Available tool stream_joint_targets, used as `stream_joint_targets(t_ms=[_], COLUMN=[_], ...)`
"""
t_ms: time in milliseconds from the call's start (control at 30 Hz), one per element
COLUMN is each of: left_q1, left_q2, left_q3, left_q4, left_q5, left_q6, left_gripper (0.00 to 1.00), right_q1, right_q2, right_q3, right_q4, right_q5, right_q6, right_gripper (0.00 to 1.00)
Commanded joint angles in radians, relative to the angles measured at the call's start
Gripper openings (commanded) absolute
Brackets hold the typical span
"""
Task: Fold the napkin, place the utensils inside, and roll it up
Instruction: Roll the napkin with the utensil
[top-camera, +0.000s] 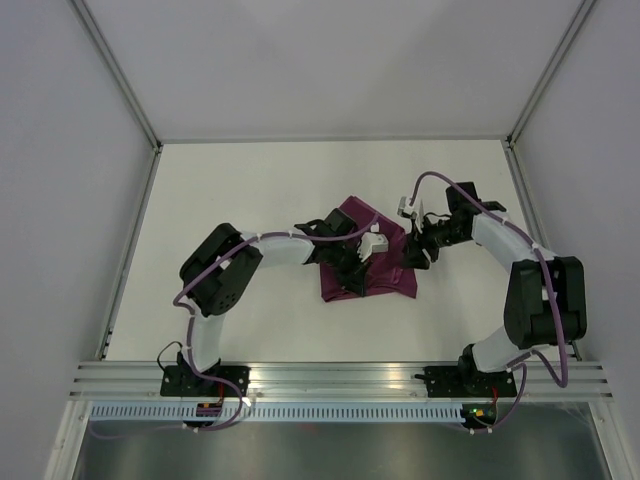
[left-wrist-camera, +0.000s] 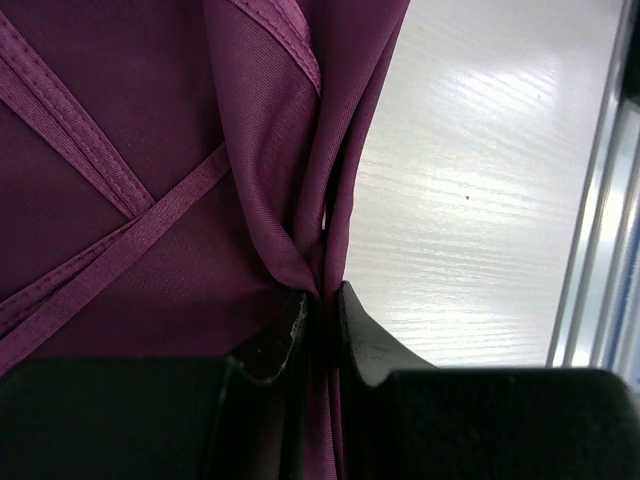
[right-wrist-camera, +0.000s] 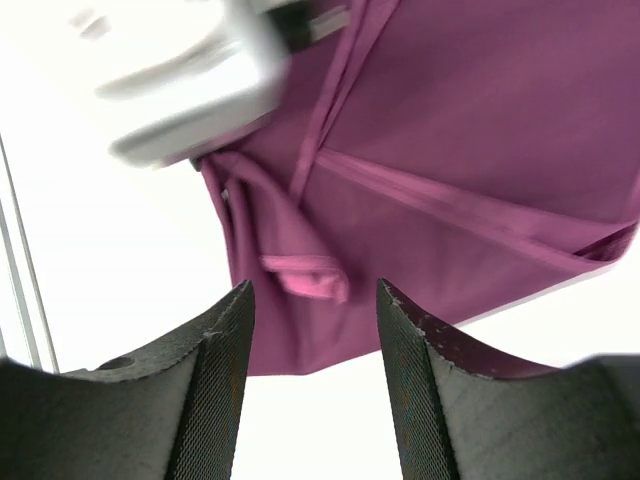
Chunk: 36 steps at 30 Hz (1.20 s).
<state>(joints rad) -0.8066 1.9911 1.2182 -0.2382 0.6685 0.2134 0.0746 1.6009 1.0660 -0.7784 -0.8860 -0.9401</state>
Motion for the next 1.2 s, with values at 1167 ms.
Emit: stream_joint_targets(t_ms=[1167], left_q1=[0.124], left_q2=[0.330], left_q3=[0.273], left_q4=[-0.380], left_q5=[0.348], left_q6=[-0.174], left_gripper=[0.02], right_q1=[0.649], right_q2=[-0.406], right_q3=[-0.681], right_q4=[0.857], right_q5=[0.558], right_q6=[-0.055], right_gripper=[0.62])
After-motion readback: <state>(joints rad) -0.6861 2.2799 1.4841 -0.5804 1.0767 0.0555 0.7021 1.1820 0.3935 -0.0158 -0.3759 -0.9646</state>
